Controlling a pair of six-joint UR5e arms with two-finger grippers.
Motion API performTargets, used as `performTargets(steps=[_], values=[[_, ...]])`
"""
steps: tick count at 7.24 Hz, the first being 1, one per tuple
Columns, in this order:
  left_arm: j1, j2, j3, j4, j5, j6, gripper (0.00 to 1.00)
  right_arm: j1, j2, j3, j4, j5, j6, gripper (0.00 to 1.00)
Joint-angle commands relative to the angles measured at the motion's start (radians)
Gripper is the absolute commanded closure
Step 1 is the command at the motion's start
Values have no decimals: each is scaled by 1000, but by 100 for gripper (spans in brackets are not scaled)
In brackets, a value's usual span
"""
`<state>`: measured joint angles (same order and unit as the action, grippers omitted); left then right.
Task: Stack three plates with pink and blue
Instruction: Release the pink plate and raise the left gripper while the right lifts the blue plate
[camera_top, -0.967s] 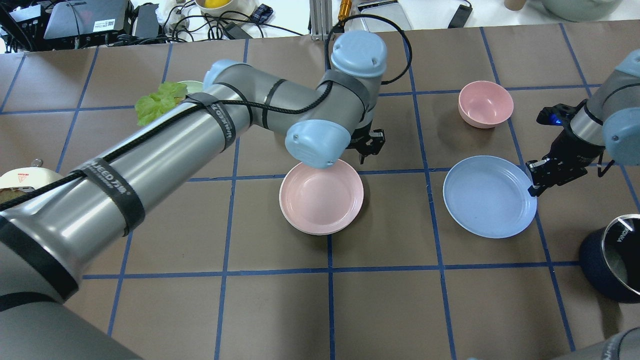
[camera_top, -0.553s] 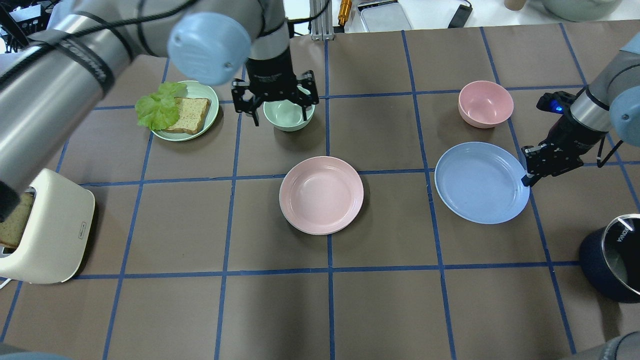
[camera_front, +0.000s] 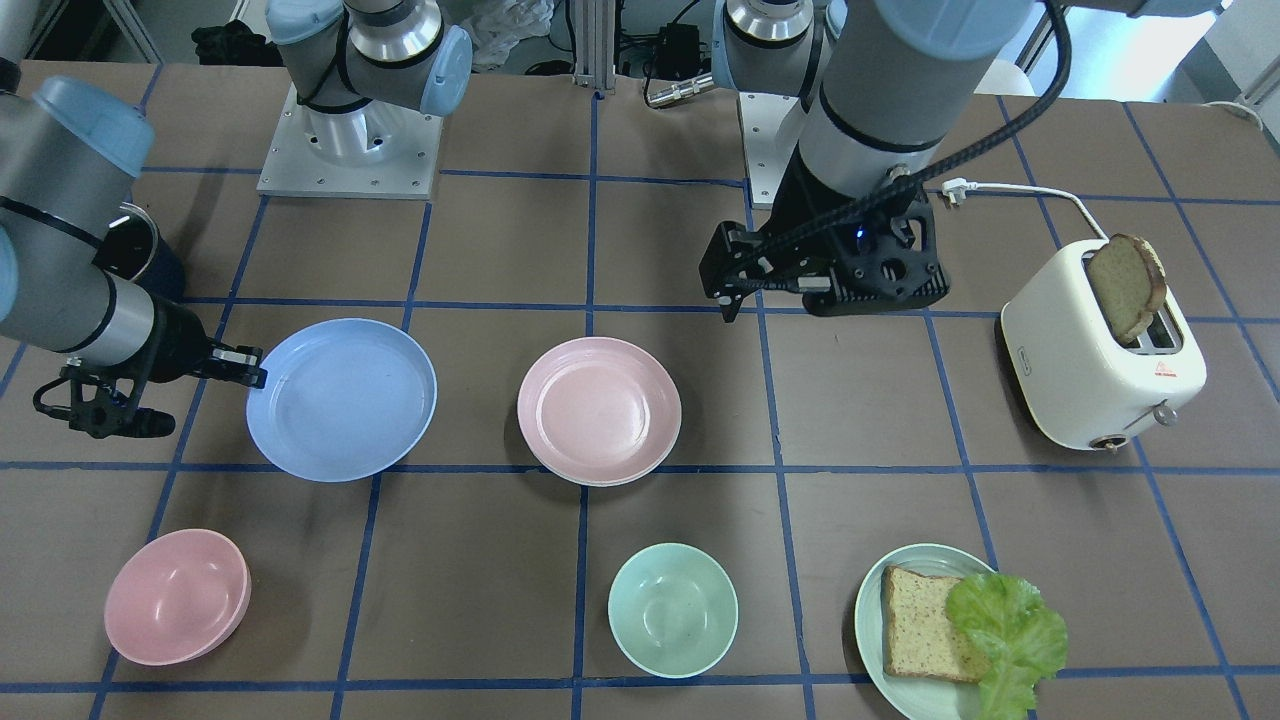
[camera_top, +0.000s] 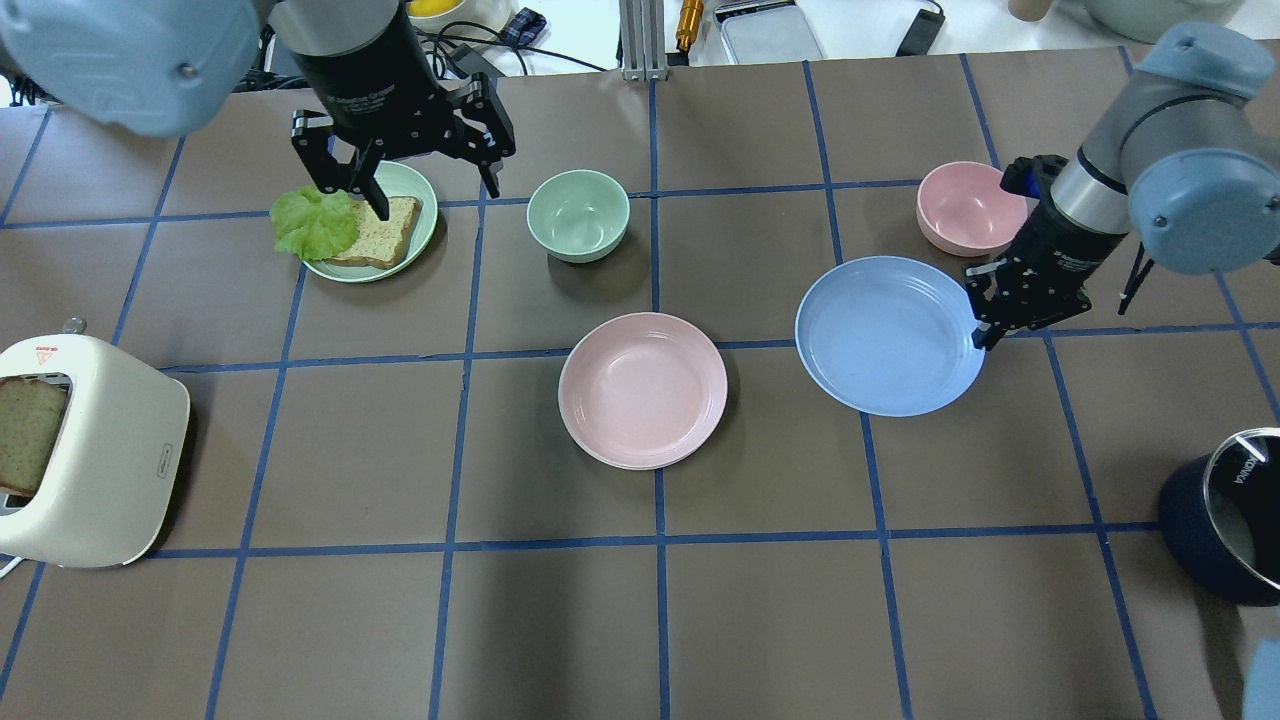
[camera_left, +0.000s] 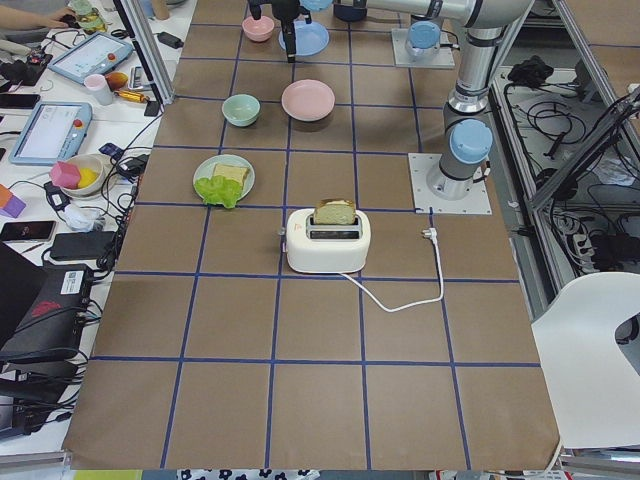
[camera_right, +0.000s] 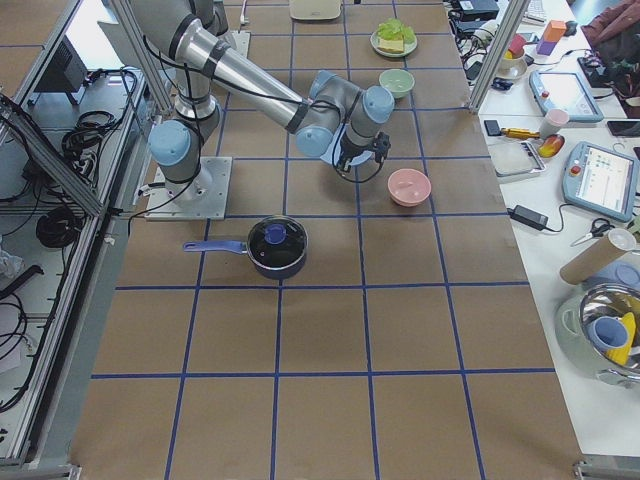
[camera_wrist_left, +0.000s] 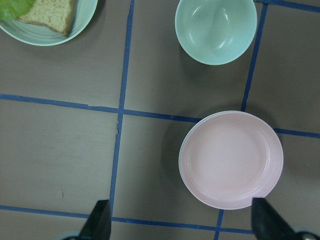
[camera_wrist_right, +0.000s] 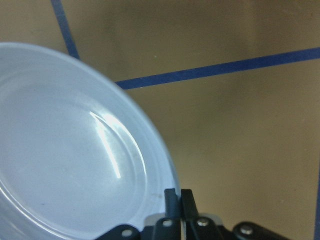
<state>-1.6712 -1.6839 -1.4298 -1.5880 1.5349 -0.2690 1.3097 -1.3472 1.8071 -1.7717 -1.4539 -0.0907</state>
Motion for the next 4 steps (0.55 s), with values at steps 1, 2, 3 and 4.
performTargets(steps=[1, 2, 3, 4], values=[[76, 78, -110, 104, 7, 37, 0, 92, -9, -12, 0, 4, 147, 100], [79, 87, -113, 93, 20, 69, 0, 132, -9, -15, -3, 18, 210, 100], [85, 96, -115, 88, 27, 76, 0, 173, -6, -43, 0, 23, 280, 100], [78, 98, -119, 89, 28, 74, 0, 212, 0, -67, 1, 32, 334, 100]])
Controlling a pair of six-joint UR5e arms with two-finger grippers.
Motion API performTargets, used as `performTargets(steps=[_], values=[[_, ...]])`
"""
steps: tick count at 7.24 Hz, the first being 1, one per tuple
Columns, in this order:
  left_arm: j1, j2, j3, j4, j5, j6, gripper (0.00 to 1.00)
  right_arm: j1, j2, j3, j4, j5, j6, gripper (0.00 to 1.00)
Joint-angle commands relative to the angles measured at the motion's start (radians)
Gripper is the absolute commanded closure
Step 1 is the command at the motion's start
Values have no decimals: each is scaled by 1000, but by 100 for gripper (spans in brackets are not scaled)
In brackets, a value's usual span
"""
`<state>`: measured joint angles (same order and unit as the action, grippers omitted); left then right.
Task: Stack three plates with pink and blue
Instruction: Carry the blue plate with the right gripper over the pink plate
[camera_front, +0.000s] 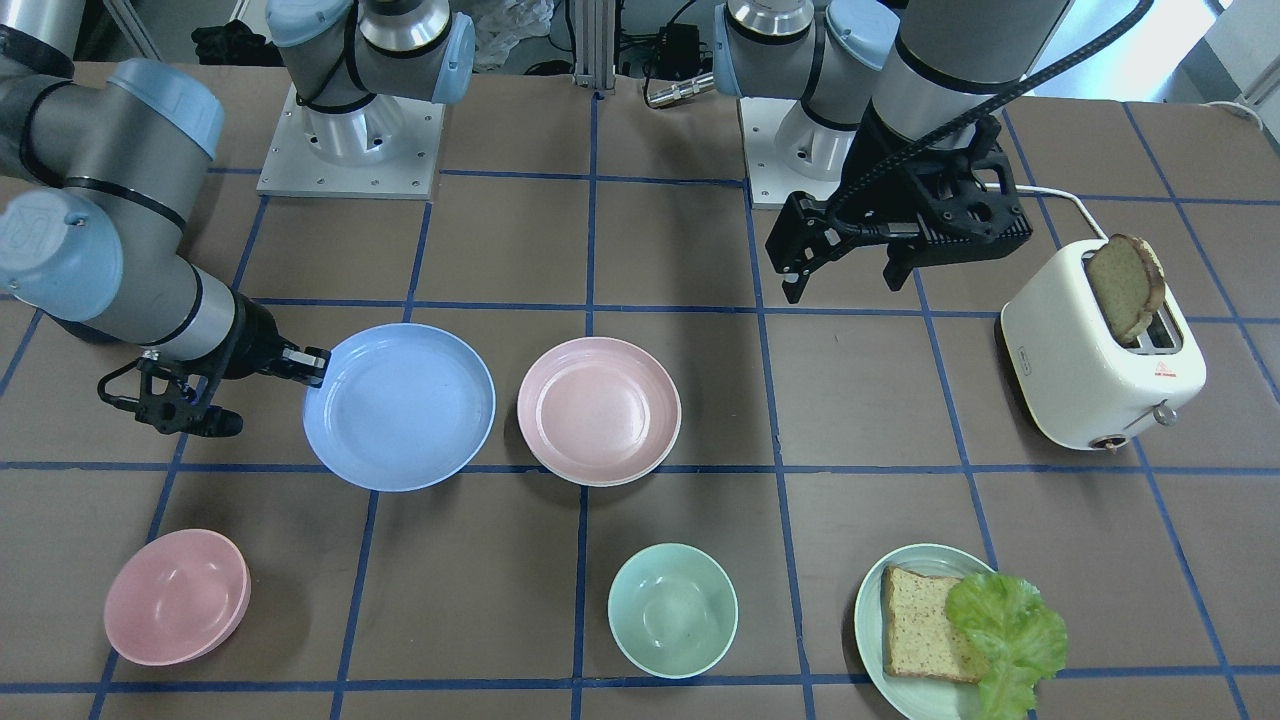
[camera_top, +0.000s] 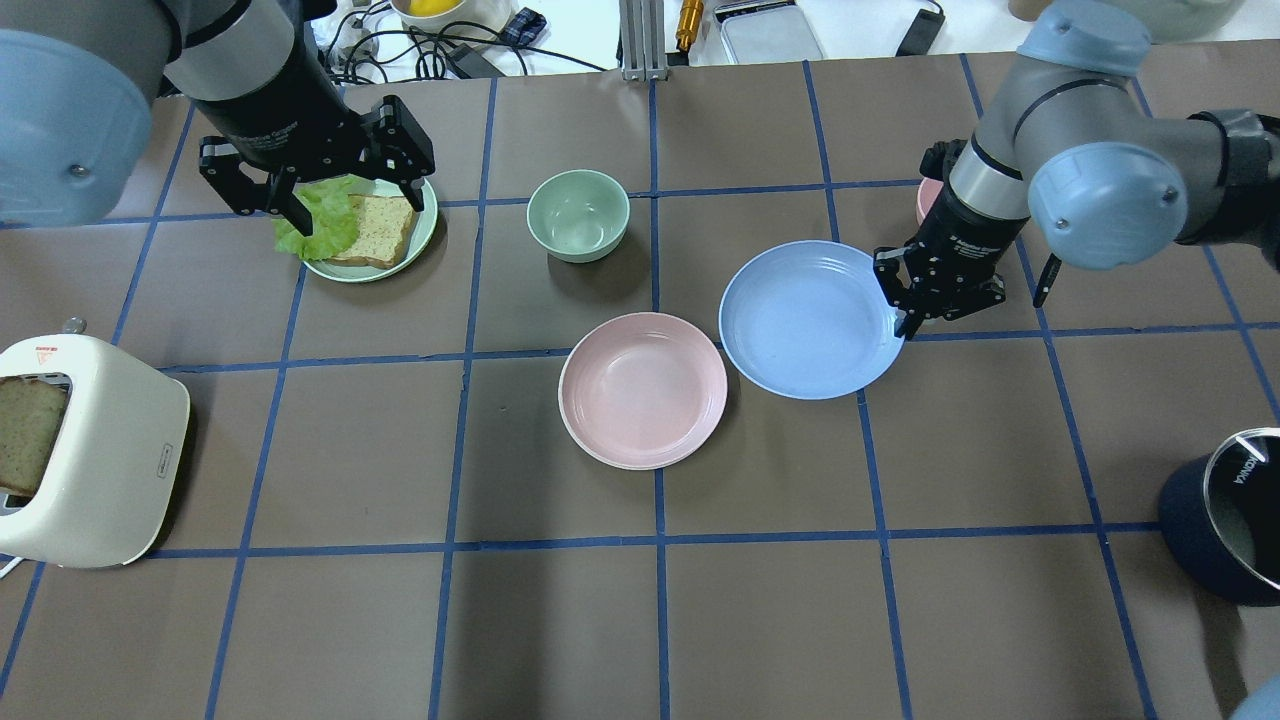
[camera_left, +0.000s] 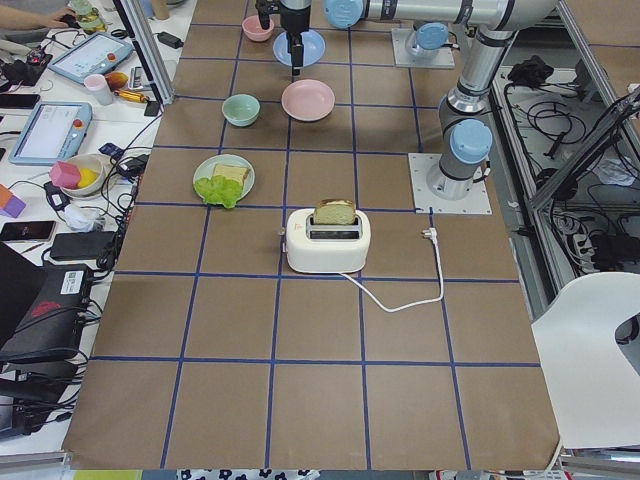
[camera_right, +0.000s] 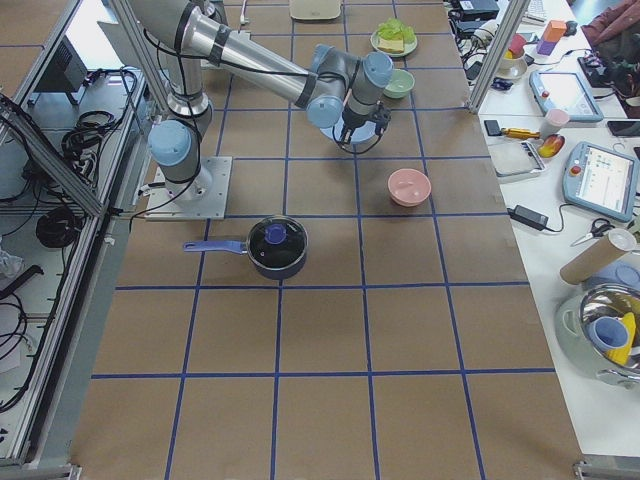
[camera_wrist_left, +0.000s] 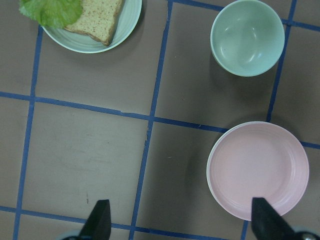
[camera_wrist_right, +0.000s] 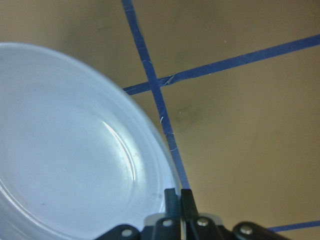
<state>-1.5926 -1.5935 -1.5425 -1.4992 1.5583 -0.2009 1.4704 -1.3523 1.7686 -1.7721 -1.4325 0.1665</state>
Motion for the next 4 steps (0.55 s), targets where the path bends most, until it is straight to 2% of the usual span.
performTargets(steps=[1, 4], values=[[-3, 7, -11, 2, 9, 6, 0, 76, 7, -34, 2, 35, 135, 100], [5, 9, -11, 4, 5, 6, 0, 168, 13, -32, -9, 57, 244, 100]])
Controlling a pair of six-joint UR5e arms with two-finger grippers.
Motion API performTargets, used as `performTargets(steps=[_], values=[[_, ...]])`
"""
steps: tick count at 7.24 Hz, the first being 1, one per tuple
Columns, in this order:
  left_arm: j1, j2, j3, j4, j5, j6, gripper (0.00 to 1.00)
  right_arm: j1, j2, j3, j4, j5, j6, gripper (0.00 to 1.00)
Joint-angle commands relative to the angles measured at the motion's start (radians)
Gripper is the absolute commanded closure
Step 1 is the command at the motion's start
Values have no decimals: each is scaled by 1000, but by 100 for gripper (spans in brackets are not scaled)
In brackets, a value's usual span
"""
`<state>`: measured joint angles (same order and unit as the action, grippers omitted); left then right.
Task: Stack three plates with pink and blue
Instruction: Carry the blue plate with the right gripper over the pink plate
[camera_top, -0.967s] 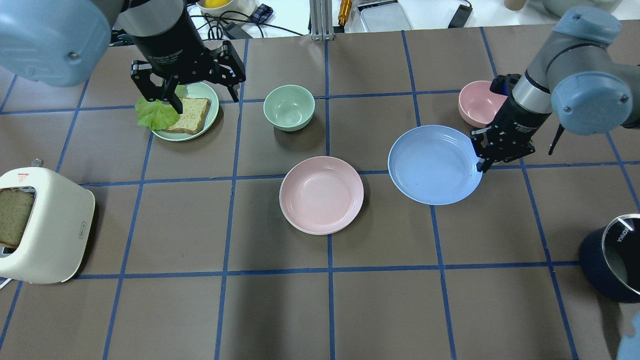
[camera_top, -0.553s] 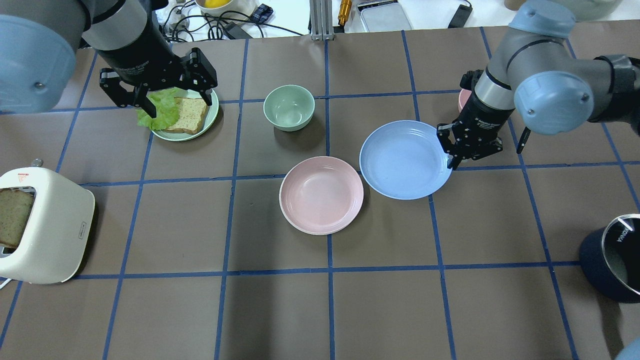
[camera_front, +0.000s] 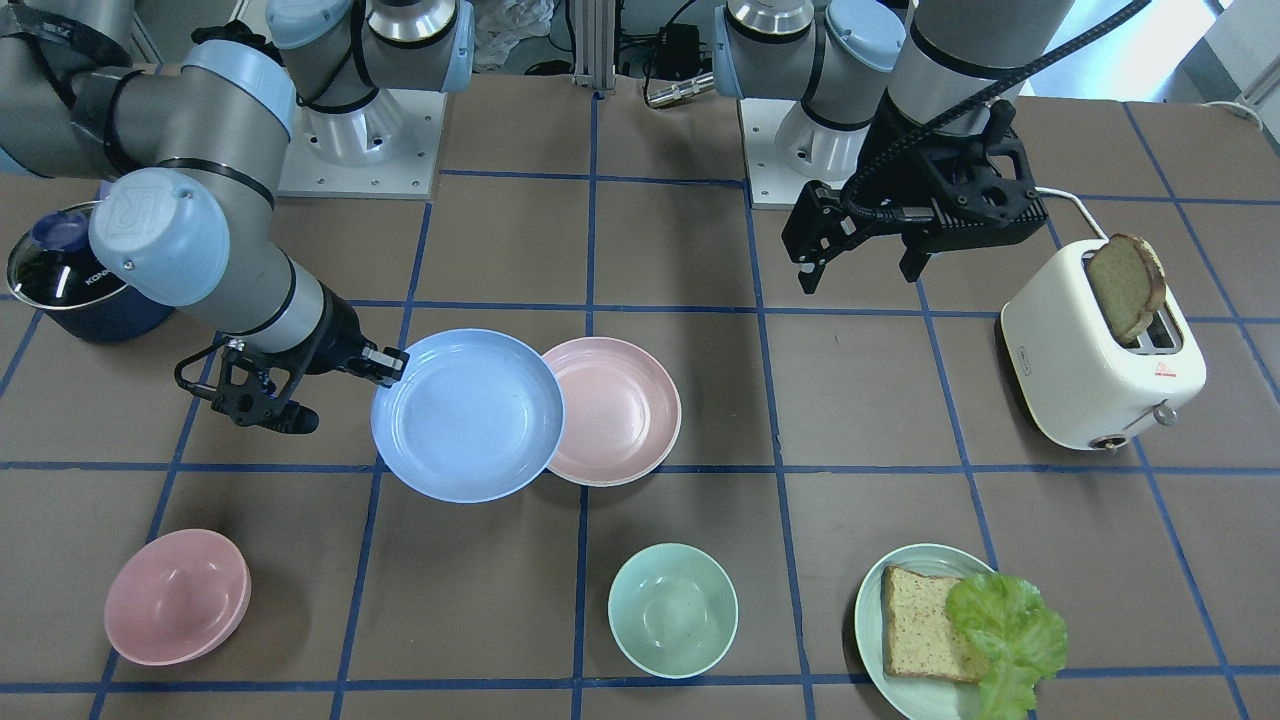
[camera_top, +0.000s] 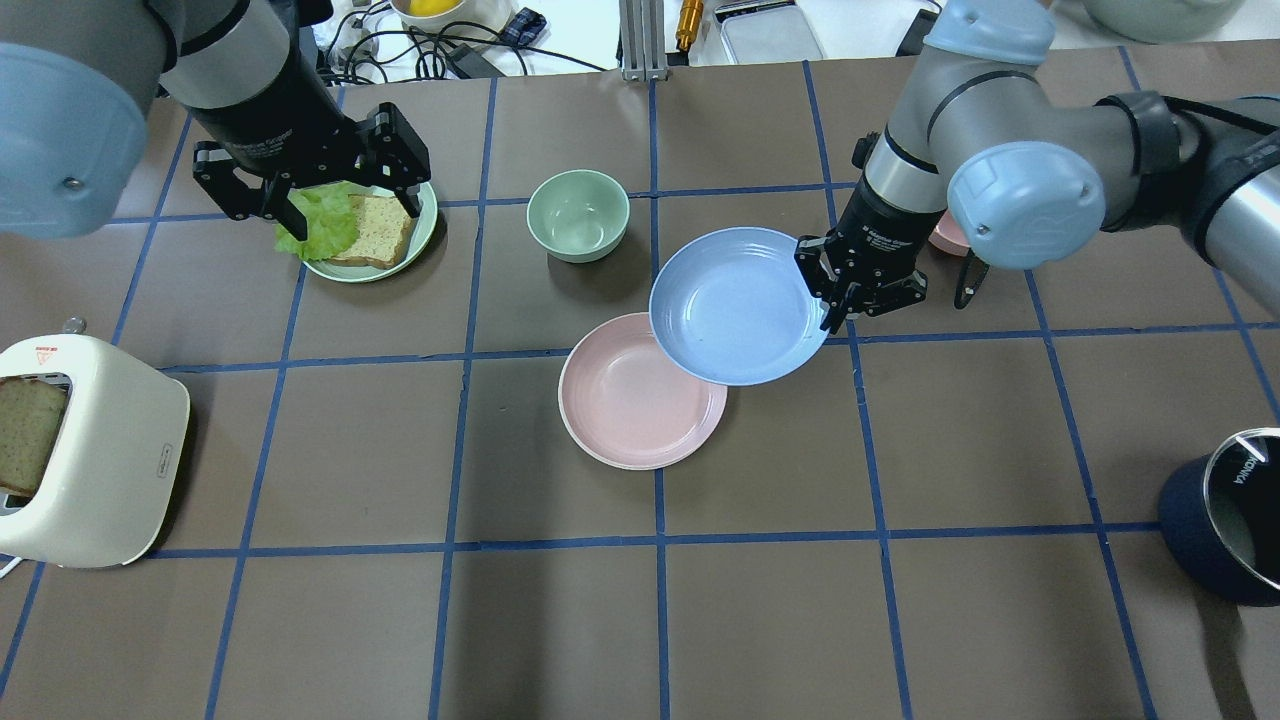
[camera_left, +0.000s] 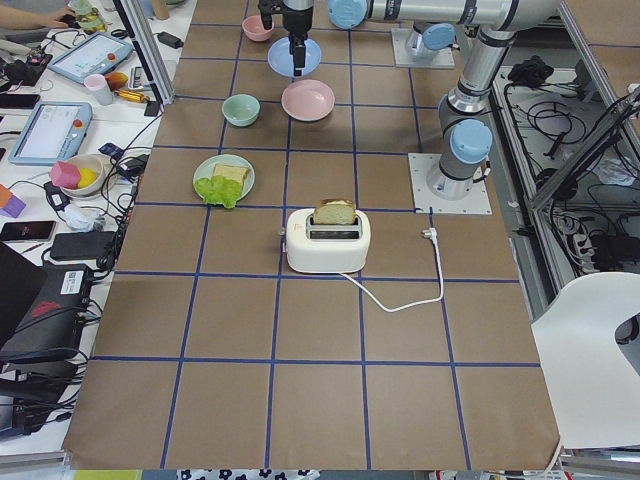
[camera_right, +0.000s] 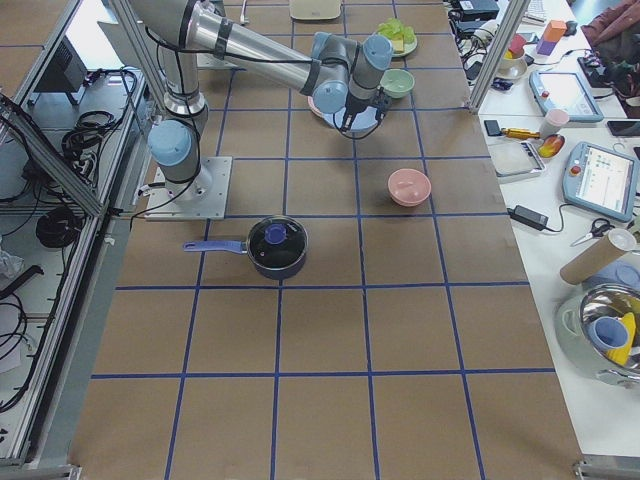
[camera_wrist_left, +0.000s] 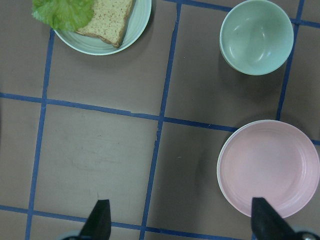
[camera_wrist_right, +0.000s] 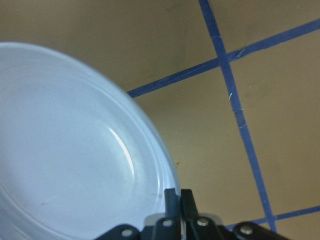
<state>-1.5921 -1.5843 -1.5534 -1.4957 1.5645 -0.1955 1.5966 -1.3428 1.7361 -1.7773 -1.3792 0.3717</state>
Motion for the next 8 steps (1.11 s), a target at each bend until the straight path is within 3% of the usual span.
performTargets(steps=[1, 4, 8], values=[[3, 1, -1, 0, -1, 1, 0, 65, 5, 5, -5, 6, 41, 100], [4, 4, -1, -5, 0, 1, 0, 118, 28, 8, -27, 8, 110, 100], [6, 7, -1, -3, 0, 1, 0, 198, 77, 42, -147, 6, 222, 100]])
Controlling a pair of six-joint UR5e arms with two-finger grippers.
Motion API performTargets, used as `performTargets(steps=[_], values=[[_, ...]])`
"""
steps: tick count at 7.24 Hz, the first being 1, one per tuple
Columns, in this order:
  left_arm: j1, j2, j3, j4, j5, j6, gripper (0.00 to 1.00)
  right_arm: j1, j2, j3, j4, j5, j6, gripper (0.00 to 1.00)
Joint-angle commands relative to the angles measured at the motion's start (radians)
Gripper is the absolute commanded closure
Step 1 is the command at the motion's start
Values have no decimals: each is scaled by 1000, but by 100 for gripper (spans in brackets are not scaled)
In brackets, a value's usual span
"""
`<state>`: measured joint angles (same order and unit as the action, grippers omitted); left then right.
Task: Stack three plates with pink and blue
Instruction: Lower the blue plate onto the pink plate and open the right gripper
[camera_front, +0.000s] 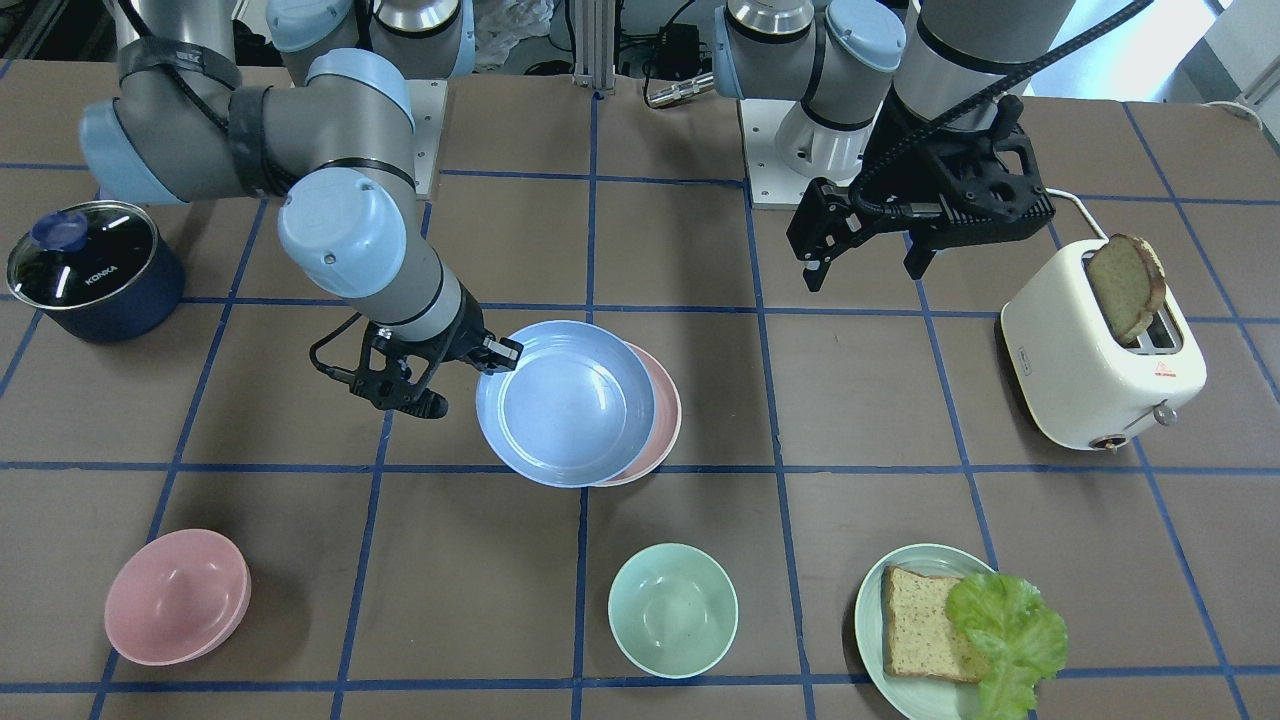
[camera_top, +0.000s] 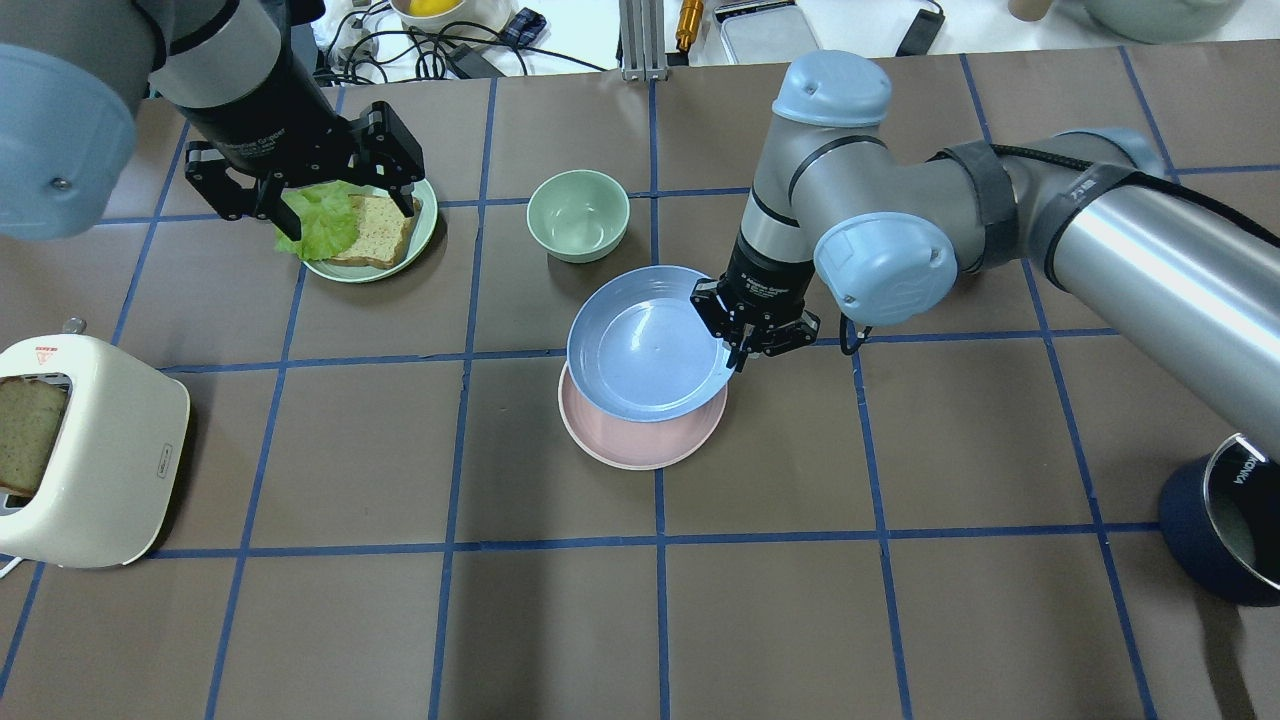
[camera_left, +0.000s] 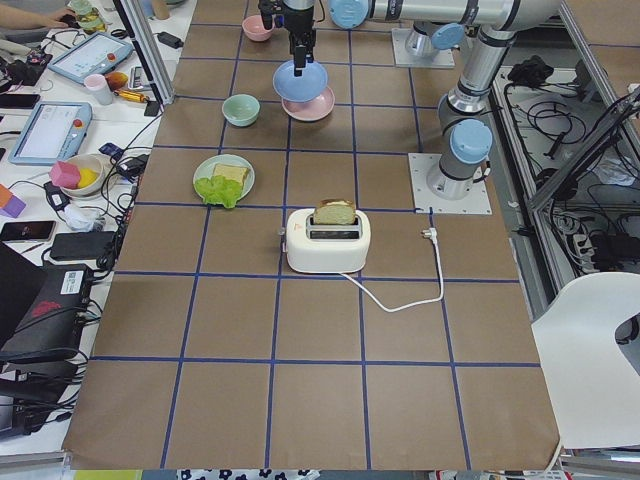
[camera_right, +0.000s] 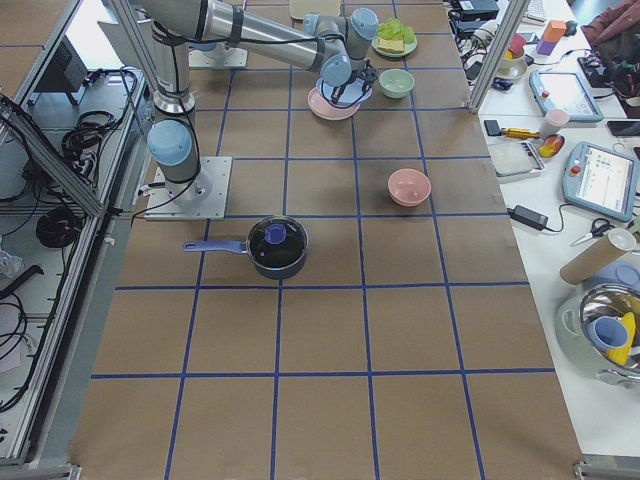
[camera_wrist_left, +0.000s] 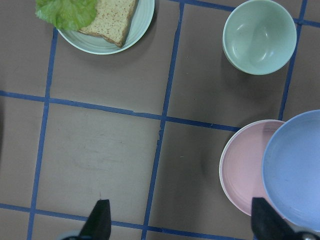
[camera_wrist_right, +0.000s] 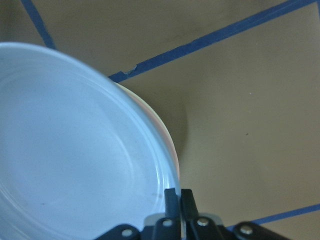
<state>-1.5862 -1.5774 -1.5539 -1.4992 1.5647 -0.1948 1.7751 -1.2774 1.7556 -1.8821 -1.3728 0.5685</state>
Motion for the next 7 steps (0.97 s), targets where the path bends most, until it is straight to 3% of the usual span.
performTargets(steps=[1, 2, 7], values=[[0, 1, 0, 1, 0, 0, 0, 23, 12, 62, -102, 0, 31, 100], [0, 1, 0, 1, 0, 0, 0, 23, 13, 85, -158, -2, 33, 100], [0, 1, 0, -1, 0, 0, 0, 35, 23, 85, -161, 0, 57, 100]])
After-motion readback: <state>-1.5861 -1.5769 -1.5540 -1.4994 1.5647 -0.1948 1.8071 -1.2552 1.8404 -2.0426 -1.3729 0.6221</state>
